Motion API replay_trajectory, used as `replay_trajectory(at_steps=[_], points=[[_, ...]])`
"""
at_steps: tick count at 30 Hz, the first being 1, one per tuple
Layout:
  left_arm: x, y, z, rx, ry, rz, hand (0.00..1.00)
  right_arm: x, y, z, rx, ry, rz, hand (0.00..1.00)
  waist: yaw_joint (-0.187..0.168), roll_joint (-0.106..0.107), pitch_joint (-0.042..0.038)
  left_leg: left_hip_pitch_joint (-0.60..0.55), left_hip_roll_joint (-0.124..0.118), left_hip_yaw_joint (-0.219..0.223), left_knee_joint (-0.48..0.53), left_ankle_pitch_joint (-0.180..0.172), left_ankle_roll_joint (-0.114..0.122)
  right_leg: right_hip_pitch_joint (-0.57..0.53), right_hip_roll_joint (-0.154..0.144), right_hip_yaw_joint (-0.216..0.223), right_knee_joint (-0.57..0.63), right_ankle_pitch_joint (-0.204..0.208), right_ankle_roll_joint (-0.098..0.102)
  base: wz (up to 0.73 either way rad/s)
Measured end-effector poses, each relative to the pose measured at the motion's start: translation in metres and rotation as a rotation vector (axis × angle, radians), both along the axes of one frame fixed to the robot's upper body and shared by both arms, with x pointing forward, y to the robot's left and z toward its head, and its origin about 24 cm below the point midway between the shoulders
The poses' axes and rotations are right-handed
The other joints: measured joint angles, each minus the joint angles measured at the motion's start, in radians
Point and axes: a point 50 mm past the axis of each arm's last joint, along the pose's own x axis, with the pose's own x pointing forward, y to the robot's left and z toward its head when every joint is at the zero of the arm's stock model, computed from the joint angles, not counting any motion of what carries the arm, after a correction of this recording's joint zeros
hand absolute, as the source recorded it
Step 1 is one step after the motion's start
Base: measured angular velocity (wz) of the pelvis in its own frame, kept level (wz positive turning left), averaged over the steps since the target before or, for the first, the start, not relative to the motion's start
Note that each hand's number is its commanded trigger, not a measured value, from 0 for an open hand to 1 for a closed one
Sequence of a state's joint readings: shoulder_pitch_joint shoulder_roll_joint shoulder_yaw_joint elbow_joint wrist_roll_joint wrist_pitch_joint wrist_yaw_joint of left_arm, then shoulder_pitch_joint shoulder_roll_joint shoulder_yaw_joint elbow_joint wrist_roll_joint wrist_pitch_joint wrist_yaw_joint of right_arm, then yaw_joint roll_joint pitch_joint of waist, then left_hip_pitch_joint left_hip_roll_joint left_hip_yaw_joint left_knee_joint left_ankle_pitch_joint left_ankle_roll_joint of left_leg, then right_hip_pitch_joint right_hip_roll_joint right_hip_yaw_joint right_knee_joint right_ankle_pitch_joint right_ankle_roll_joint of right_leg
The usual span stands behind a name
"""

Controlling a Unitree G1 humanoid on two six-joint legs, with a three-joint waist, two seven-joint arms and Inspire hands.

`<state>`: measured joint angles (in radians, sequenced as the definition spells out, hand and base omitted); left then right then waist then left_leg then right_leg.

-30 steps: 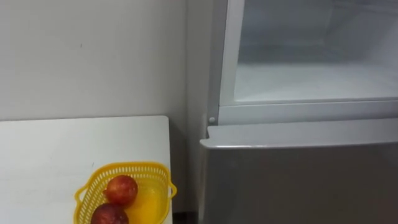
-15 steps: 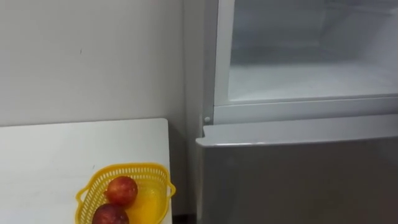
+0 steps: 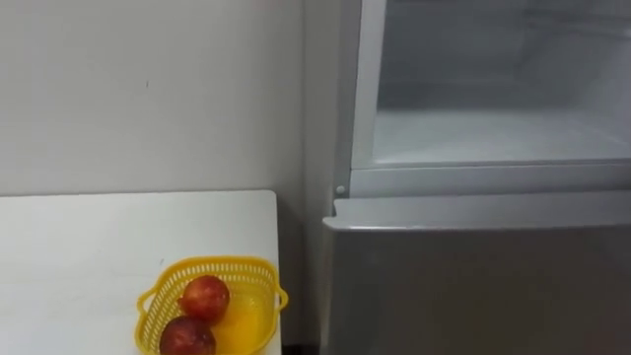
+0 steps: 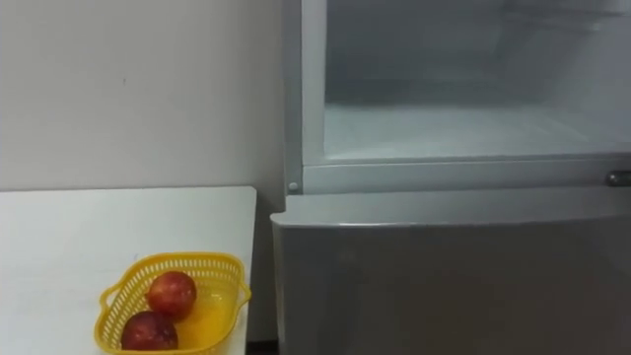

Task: Retrieve from the upper fridge

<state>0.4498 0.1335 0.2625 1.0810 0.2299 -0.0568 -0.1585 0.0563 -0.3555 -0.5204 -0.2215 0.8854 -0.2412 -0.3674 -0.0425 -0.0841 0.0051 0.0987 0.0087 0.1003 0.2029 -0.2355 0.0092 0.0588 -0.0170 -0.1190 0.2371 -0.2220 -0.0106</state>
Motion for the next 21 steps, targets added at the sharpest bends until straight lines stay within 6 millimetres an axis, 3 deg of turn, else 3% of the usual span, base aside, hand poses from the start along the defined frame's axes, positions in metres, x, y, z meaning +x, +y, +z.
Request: replay_trajectory(at_steps=[3, 10, 21], points=[[0.001, -0.003, -0.001, 0.001, 0.012, -0.031, 0.00, 0.013, 0.012, 0.004, -0.069, 0.008, 0.035, 0.00, 0.018, -0.006, 0.0046, 0.000, -0.002, -0.017, 0.001, 0.000, 0.000, 0.007, -0.001, -0.009, -0.006, 0.000, 0.000, 0.13], [0.004, -0.011, -0.004, -0.029, 0.035, -0.070, 0.00, 0.026, 0.018, 0.000, -0.159, 0.057, 0.059, 0.00, 0.049, 0.004, 0.0038, 0.000, -0.003, -0.039, 0.005, 0.000, 0.000, 0.029, -0.002, -0.033, -0.029, 0.005, -0.001, 0.07], [0.000, -0.015, -0.005, -0.093, 0.061, -0.063, 0.00, 0.029, 0.011, -0.008, -0.166, 0.074, 0.016, 0.00, 0.051, 0.008, 0.0018, 0.000, -0.008, -0.087, 0.035, 0.000, 0.000, 0.062, -0.011, -0.083, -0.033, 0.005, -0.001, 0.11]])
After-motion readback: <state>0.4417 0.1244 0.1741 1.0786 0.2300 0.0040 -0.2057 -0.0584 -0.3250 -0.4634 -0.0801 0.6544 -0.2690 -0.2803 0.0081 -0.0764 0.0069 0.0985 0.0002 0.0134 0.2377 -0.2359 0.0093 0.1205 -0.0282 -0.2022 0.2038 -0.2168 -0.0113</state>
